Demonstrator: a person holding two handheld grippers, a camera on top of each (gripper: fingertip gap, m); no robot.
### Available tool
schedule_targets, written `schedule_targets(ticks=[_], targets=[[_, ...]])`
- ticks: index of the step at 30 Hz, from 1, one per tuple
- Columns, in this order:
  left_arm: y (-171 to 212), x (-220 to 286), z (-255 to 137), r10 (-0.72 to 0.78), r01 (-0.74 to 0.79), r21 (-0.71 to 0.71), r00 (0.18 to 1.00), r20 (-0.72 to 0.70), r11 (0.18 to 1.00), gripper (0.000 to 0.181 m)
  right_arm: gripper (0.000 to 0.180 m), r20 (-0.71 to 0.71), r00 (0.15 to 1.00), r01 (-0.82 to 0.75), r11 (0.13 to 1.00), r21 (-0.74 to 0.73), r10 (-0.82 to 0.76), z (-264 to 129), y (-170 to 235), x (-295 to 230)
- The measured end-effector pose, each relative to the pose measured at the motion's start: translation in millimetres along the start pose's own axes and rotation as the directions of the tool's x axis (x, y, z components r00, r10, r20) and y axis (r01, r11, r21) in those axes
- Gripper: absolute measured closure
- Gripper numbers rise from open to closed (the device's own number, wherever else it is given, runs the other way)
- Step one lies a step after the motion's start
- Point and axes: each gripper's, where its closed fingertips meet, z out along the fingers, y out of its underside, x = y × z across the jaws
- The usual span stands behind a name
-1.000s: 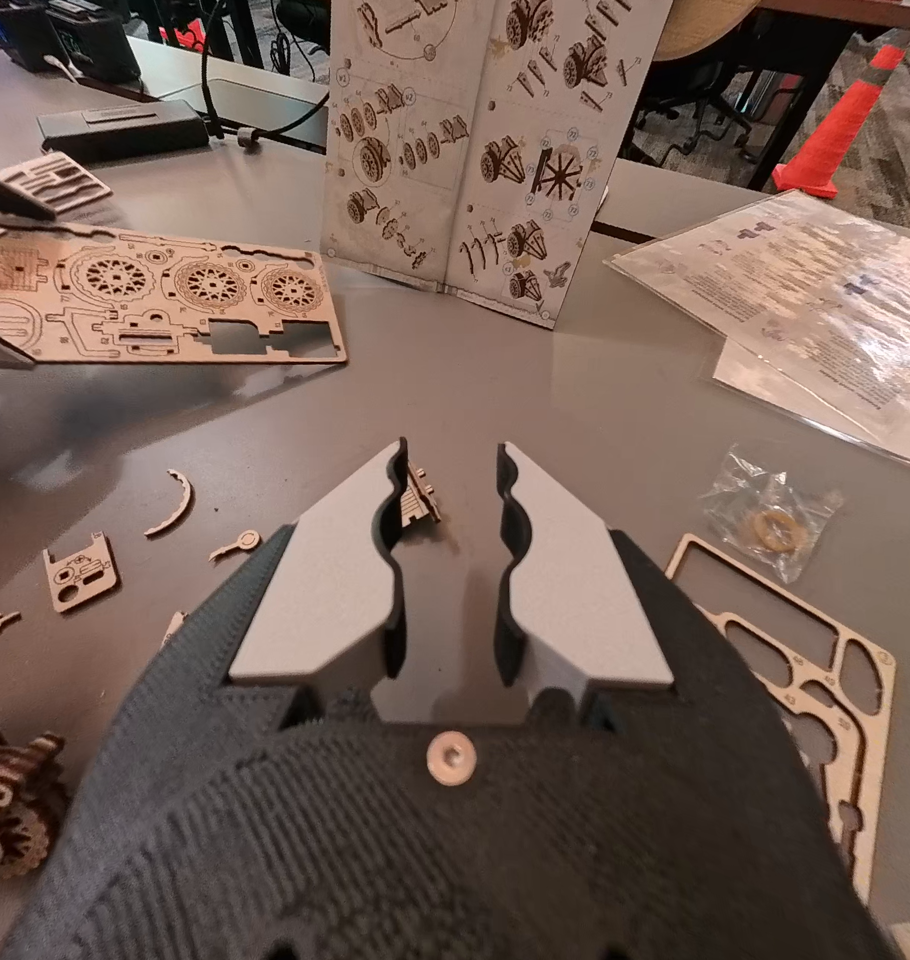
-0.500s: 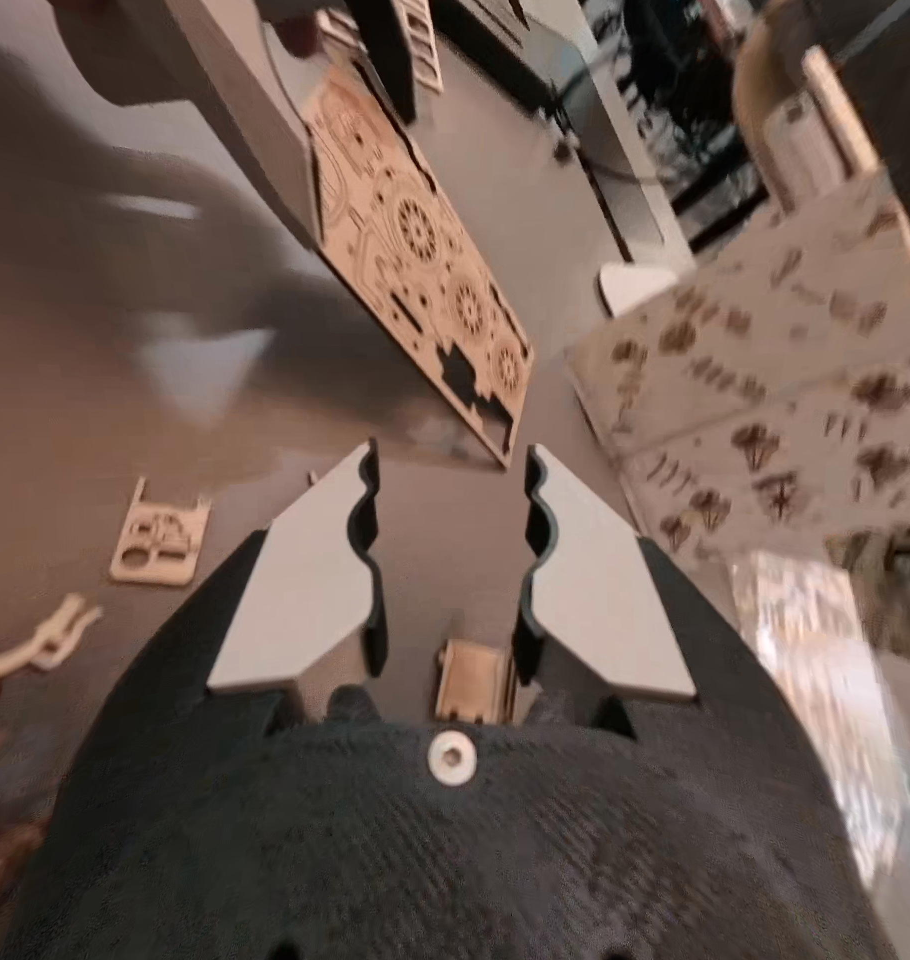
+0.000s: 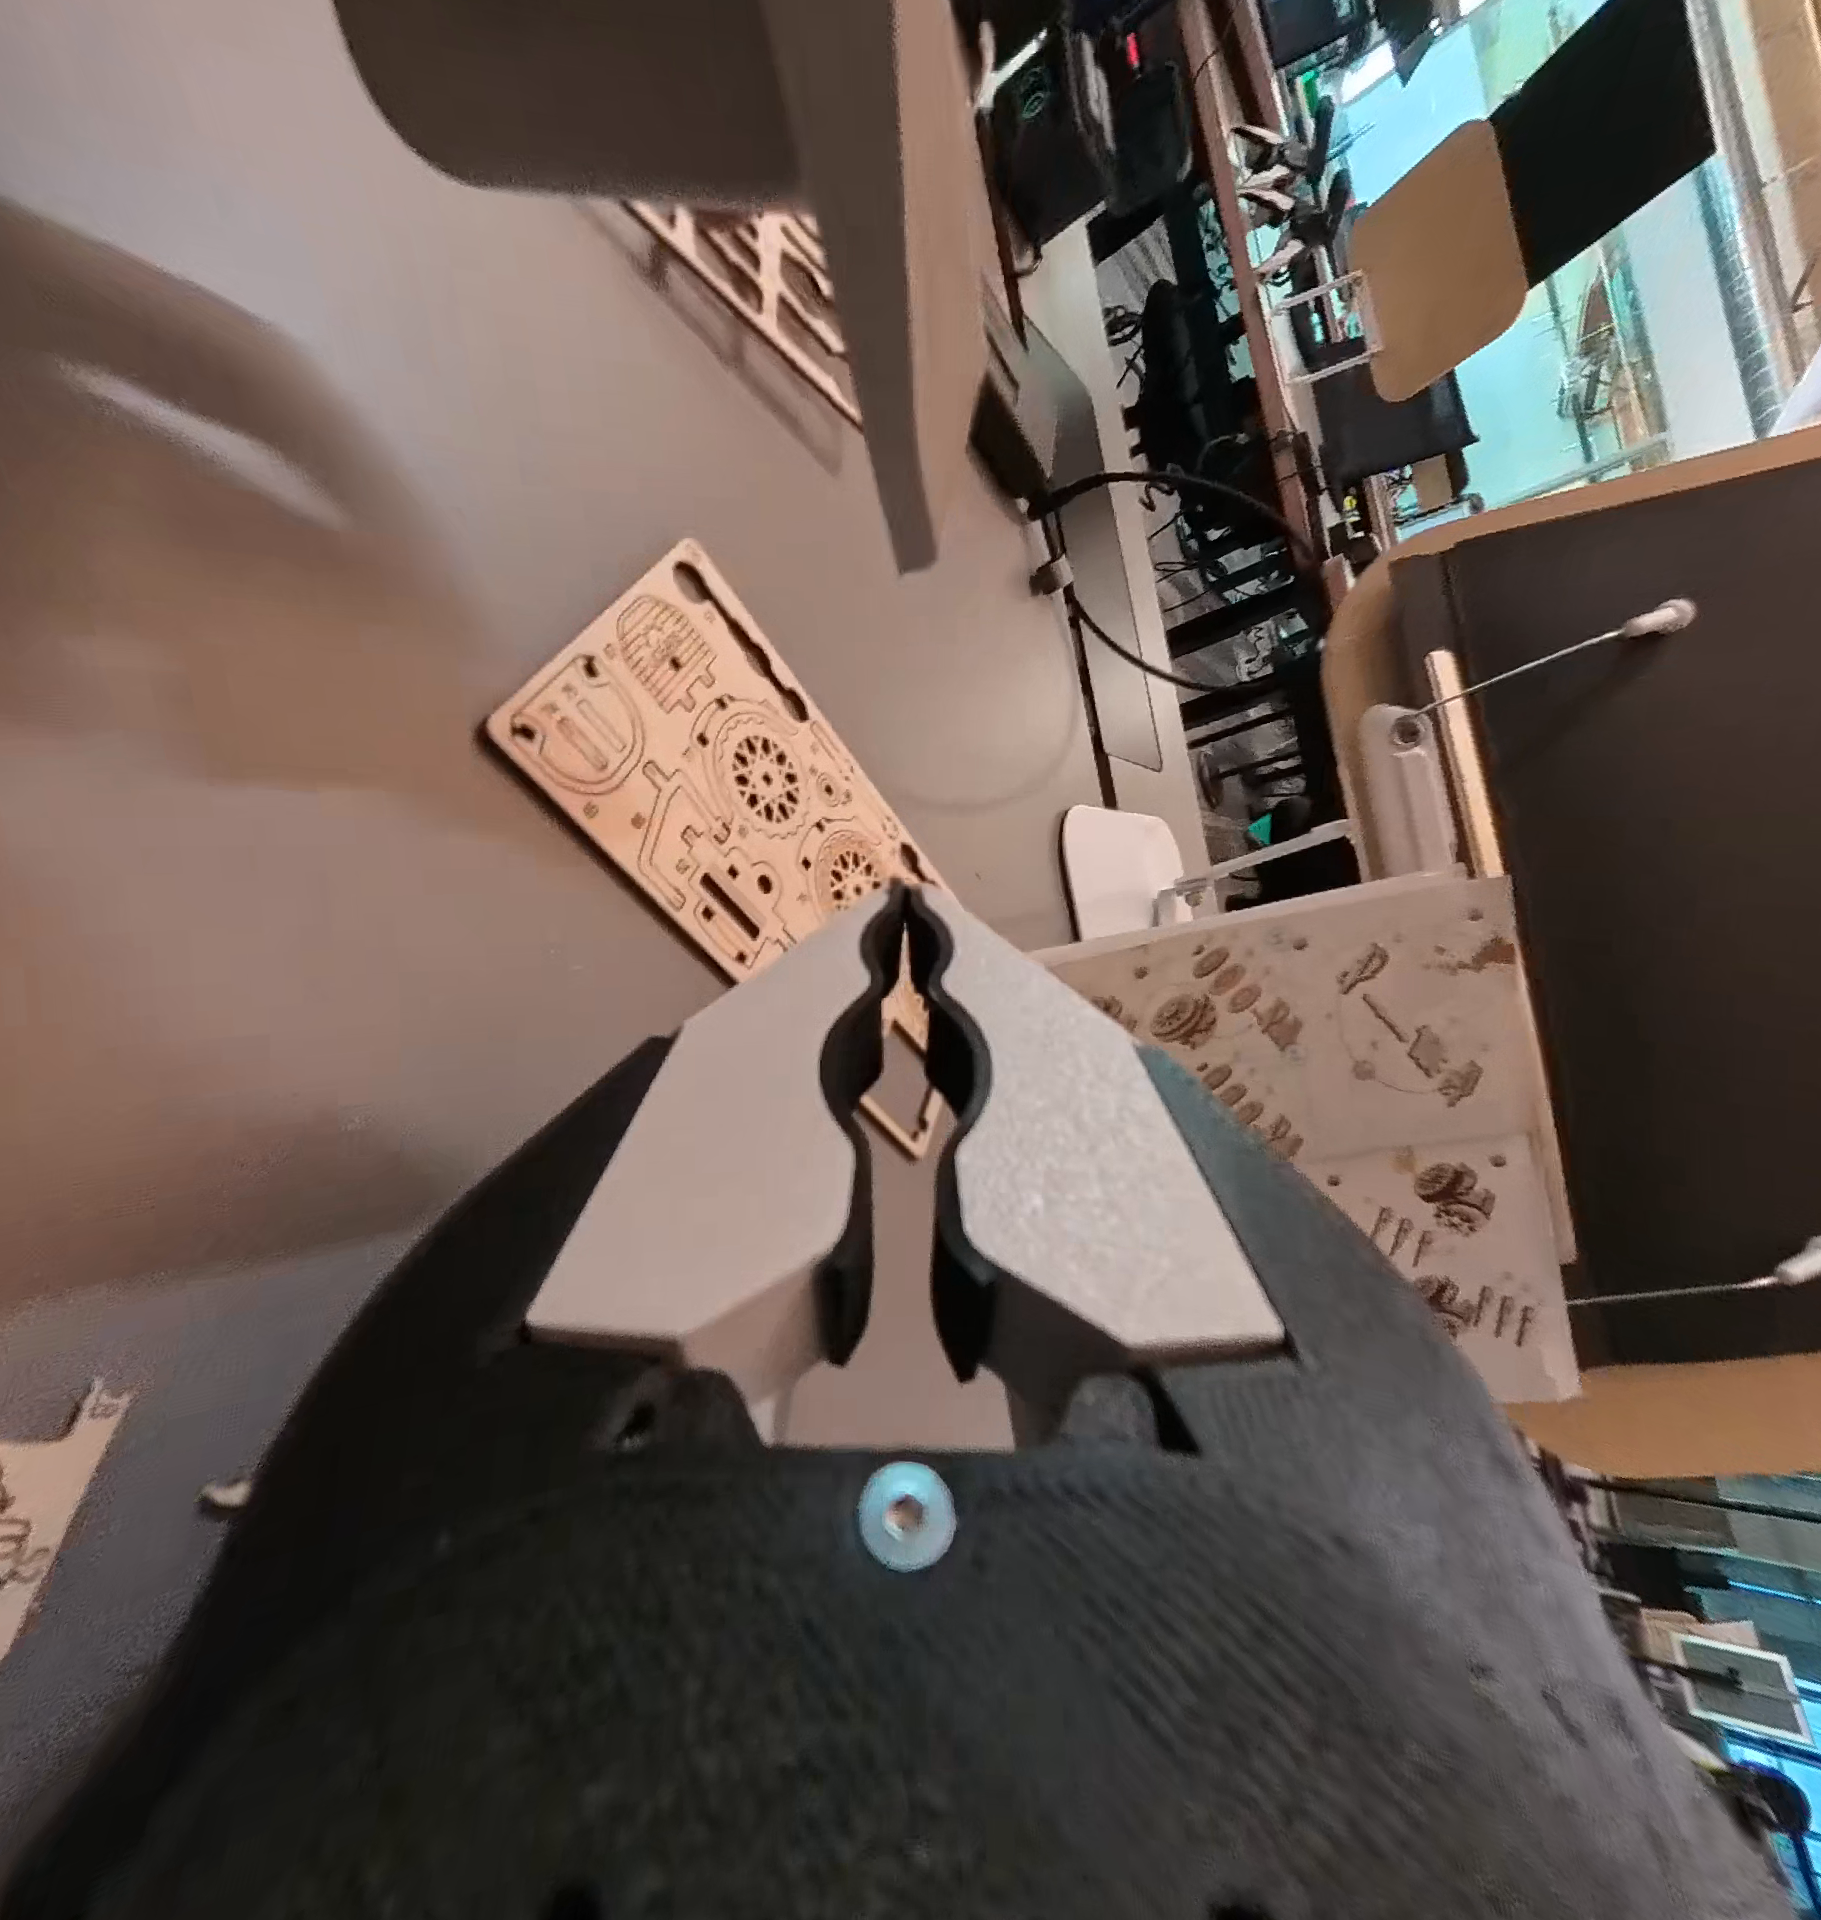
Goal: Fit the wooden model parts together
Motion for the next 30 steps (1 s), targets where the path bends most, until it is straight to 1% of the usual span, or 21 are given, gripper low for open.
schedule_targets(ticks=[1, 3, 4, 6, 7, 9, 10, 14, 16, 17, 18, 19, 20, 22, 23, 24, 25, 26, 27, 28, 30], targets=[[0, 0, 0, -0.026, 0.026, 0.002, 1.0, -0.015, 1.0, 0.116, 0.18, 0.001, 1.0, -0.01, 1.0, 0.007, 0.01, 0, -1, 2], [7, -2, 2, -0.063, 0.062, -0.023, 0.998, -0.027, 0.998, 0.105, 0.18, 0.017, 0.999, -0.039, 0.999, 0.021, 0.039, 1, -3, 6], [14, -5, 5, -0.068, 0.067, -0.053, 0.998, -0.013, 0.996, 0.099, 0.175, 0.047, 0.996, -0.083, 0.996, 0.024, 0.081, 3, -2, 7], [30, -22, 13, -0.031, 0.043, -0.124, 0.995, 0.099, 0.991, 0.088, 0.143, 0.141, 0.957, -0.251, 0.967, -0.044, 0.255, 10, 11, 6], [38, -28, 17, 0.018, 0.007, -0.158, 0.988, 0.155, 0.987, 0.082, 0.127, 0.187, 0.914, -0.346, 0.932, -0.104, 0.36, 13, 21, 5], [51, -32, 27, 0.134, -0.079, -0.243, 0.967, 0.218, 0.967, 0.067, 0.108, 0.252, 0.795, -0.513, 0.833, -0.206, 0.552, 18, 37, 3], [58, -33, 31, 0.179, -0.108, -0.286, 0.955, 0.235, 0.952, 0.059, 0.106, 0.267, 0.733, -0.576, 0.779, -0.248, 0.626, 21, 44, 3], [81, -28, 44, 0.244, -0.136, -0.408, 0.943, 0.228, 0.903, 0.057, 0.1, 0.282, 0.493, -0.734, 0.568, -0.373, 0.823, 36, 66, 1], [79, -28, 43, 0.242, -0.134, -0.399, 0.942, 0.233, 0.907, 0.059, 0.092, 0.289, 0.39, -0.762, 0.482, -0.432, 0.874, 43, 70, -7], [80, -29, 41, 0.228, -0.121, -0.401, 0.946, 0.231, 0.908, 0.059, 0.095, 0.284, 0.364, -0.781, 0.457, -0.425, 0.887, 46, 70, -5], [84, -30, 39, 0.215, -0.105, -0.417, 0.95, 0.227, 0.903, 0.059, 0.093, 0.286, 0.335, -0.791, 0.433, -0.432, 0.898, 46, 68, -6], [86, -33, 37, 0.21, -0.094, -0.429, 0.95, 0.23, 0.898, 0.055, 0.097, 0.299, 0.297, -0.795, 0.408, -0.448, 0.907, 42, 64, -8], [87, -35, 35, 0.212, -0.096, -0.427, 0.949, 0.232, 0.899, 0.051, 0.104, 0.329, 0.236, -0.792, 0.377, -0.48, 0.914, 34, 57, -13], [89, -40, 30, 0.205, -0.083, -0.439, 0.949, 0.239, 0.895, 0.046, 0.116, 0.454, 0.051, -0.745, 0.337, -0.576, 0.89, 8, 31, -34], [89, -41, 27, 0.203, -0.083, -0.445, 0.952, 0.229, 0.892, 0.048, 0.121, 0.516, -0.038, -0.71, 0.34, -0.616, 0.856, -8, 19, -43], [89, -39, 25, 0.198, -0.085, -0.45, 0.958, 0.209, 0.889, 0.049, 0.127, 0.571, -0.104, -0.691, 0.354, -0.631, 0.814, -22, 7, -48], [89, -39, 22, 0.193, -0.085, -0.454, 0.961, 0.196, 0.887, 0.053, 0.132, 0.607, -0.14, -0.693, 0.361, -0.624, 0.782, -31, -1, -49], [89, -38, 20, 0.191, -0.09, -0.456, 0.965, 0.18, 0.885, 0.058, 0.133, 0.626, -0.135, -0.715, 0.362, -0.598, 0.768, -33, -5, -45], [89, -36, 19, 0.19, -0.099, -0.456, 0.969, 0.159, 0.885, 0.061, 0.129, 0.638, -0.092, -0.749, 0.369, -0.55, 0.764, -30, -8, -37], [89, -35, 18, 0.193, -0.108, -0.455, 0.971, 0.143, 0.884, 0.063, 0.127, 0.646, -0.018, -0.777, 0.395, -0.489, 0.763, -25, -8, -29], [90, -36, 16, 0.208, -0.126, -0.456, 0.969, 0.133, 0.881, 0.068, 0.112, 0.643, 0.196, -0.794, 0.505, -0.339, 0.74, -10, -5, -14]])
